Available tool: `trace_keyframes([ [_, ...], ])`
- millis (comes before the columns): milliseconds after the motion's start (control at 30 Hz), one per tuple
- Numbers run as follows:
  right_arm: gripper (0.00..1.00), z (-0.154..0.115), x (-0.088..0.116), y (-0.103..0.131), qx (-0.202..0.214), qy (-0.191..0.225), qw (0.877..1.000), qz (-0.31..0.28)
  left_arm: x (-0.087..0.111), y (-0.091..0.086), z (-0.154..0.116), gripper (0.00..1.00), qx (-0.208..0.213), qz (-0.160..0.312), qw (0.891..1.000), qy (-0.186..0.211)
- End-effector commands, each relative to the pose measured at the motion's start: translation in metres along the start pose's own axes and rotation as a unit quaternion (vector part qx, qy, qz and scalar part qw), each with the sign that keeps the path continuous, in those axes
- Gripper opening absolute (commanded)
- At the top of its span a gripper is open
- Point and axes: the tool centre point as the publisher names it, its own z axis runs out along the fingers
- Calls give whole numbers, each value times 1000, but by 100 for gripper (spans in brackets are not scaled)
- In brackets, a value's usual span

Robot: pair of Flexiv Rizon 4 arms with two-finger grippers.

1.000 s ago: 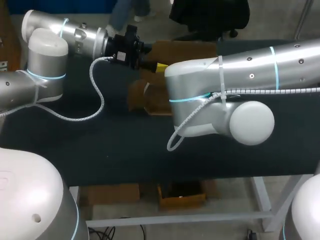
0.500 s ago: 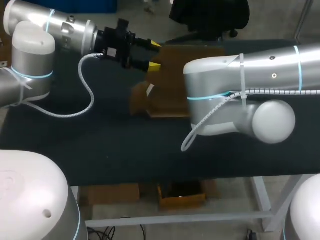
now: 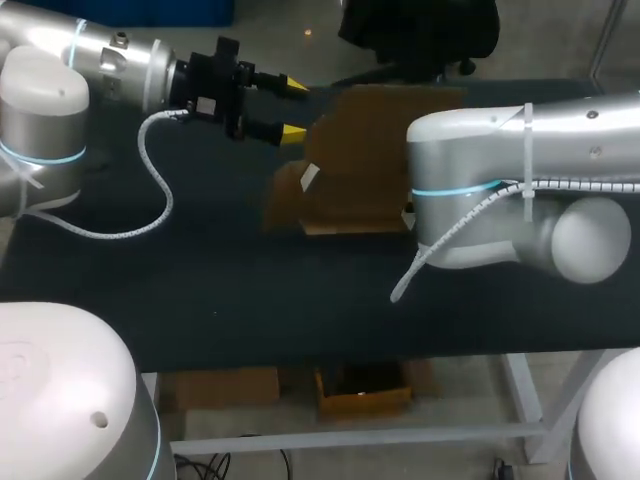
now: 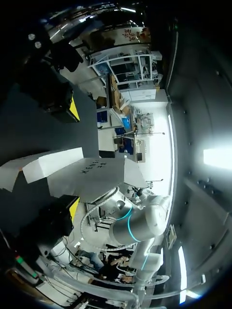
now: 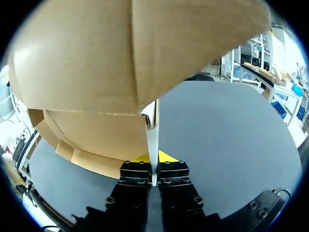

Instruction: Assemble the packaging by folding the flat box into shape, placing the metal phone stand inside, and closing the box properly

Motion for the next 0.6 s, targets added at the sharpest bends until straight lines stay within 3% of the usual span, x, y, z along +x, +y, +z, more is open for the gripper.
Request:
trace_keyframes([
  [33,0,-8,-5,-1,-3,37,999,0,5,-4,-9,100,-6,2,1000,-2],
  [267,0,-10,-12,-2,-4,46,999,6,12,-4,-18,100,-18,10,1000,-3],
  [600,0,-14,-26,1,-9,112,994,19,20,2,-39,100,-41,6,999,-25],
])
